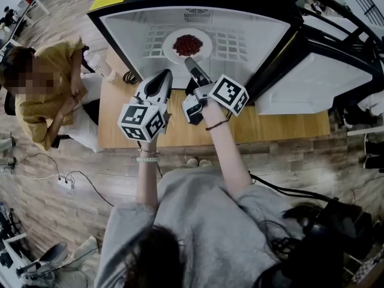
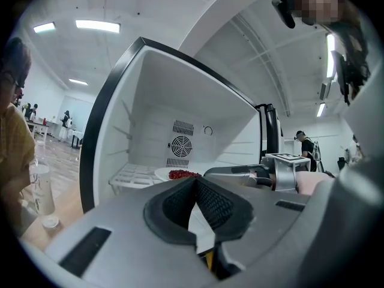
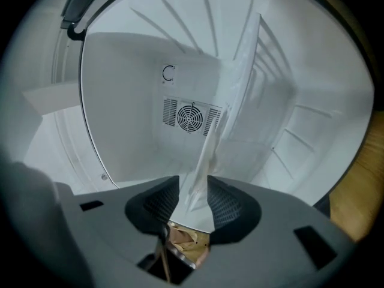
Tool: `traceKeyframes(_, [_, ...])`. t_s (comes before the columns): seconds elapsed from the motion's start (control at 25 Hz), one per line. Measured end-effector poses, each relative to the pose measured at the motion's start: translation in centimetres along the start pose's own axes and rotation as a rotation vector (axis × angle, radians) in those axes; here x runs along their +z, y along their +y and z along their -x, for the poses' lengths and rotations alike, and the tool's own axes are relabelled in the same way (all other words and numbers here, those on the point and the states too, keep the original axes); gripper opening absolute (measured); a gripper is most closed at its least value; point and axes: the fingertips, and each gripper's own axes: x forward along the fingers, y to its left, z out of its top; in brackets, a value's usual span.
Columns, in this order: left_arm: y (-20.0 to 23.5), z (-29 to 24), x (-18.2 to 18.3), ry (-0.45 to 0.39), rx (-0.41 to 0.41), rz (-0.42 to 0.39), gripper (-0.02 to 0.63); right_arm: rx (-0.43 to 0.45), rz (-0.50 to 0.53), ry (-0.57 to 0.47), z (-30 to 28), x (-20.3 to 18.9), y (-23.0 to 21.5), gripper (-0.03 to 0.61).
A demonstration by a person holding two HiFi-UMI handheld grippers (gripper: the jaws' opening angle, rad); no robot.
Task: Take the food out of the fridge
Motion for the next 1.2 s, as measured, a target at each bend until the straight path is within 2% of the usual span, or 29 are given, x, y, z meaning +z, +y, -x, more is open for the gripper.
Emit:
traceKeyframes(0.12, [0.07,-0.17,0.13,-0.001,-0.002,-0.002,0.008,0.007,-0.05,-0.018,-0.17,0.26,0.08,0.138])
traceKeyframes(0.36, [0.38,-0.18,0.02,0.008,-0.004,-0.001,0.008,-0.007,-0.083,-0.025,-0.34,0.17,0.16,0.112])
traceKeyframes(0.44, [0.34,-0.21,-0.02,0.01,-0.006,-0.001,0.008,-0.004,-0.117,-0.03,-0.23,0.08,0.0,0.089])
traceKeyframes(0.84, [0.27,0.11,0.08,0.012,-0.001,-0.006,0.008,0.03,-0.31,-0.072,0.26,0.19,-0.5,0.063])
traceKeyframes(1.2, [0.26,0.45,0.2,0.009,0.003,-0.004,0.008,0.035,-0.351,-0.068,0.6,0.17,-0.23,0.062])
